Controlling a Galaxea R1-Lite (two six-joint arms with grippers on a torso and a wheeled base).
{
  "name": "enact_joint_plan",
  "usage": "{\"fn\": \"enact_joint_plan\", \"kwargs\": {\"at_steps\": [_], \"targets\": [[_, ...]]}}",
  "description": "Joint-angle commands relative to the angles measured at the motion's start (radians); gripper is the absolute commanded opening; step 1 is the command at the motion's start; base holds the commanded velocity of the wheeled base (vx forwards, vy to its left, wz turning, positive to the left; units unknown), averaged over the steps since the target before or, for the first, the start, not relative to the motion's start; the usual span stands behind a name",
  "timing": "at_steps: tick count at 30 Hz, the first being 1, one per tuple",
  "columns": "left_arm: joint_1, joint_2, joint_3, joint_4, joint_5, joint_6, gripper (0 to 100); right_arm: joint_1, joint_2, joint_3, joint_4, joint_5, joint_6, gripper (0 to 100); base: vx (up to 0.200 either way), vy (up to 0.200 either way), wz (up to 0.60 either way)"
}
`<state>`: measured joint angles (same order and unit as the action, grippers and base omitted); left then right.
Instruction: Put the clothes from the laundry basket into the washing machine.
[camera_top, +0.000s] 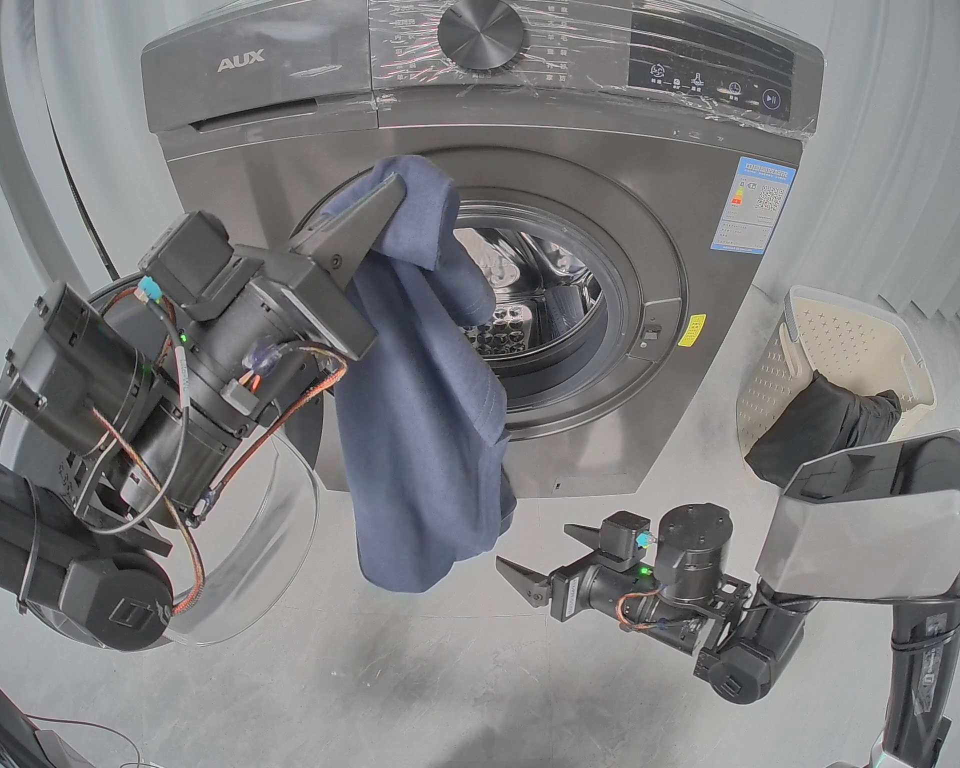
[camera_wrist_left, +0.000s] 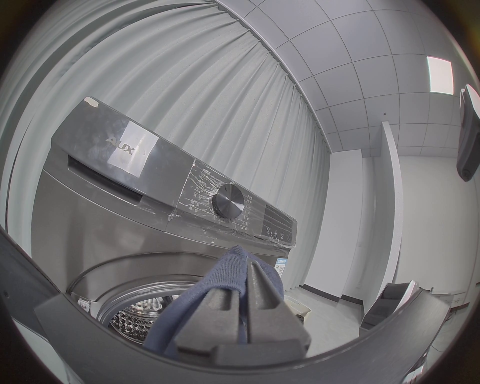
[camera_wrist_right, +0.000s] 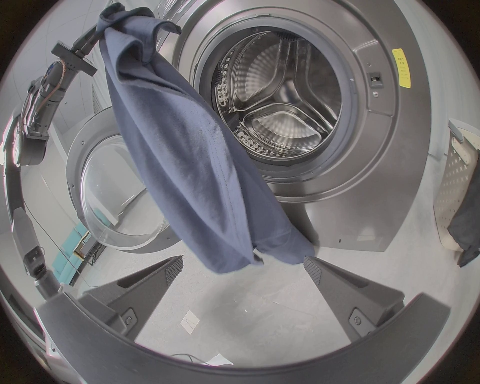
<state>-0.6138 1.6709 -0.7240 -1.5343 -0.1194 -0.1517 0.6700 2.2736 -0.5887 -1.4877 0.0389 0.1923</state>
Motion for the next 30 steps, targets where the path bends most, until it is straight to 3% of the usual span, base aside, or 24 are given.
{"fn": "enact_joint_plan", "kwargs": {"at_steps": [1, 13, 24, 30], "targets": [[0.0, 0.0, -0.002, -0.001, 0.007, 0.0, 0, 0.008, 0.089, -0.08, 0.0, 0.007, -0.008, 100, 0.0, 0.0, 0.0], [0.0, -0.008, -0.006, -0.001, 0.007, 0.0, 0, 0.013, 0.256, -0.235, -0.048, 0.056, -0.01, 100, 0.0, 0.0, 0.0], [0.002, -0.01, -0.015, -0.001, 0.009, -0.002, 0, -0.015, 0.351, -0.39, -0.048, 0.059, -0.011, 100, 0.0, 0.0, 0.0], [0.0, -0.01, -0.015, -0.001, 0.009, -0.002, 0, -0.018, 0.359, -0.425, -0.046, 0.059, -0.011, 100, 0.0, 0.0, 0.0]]}}
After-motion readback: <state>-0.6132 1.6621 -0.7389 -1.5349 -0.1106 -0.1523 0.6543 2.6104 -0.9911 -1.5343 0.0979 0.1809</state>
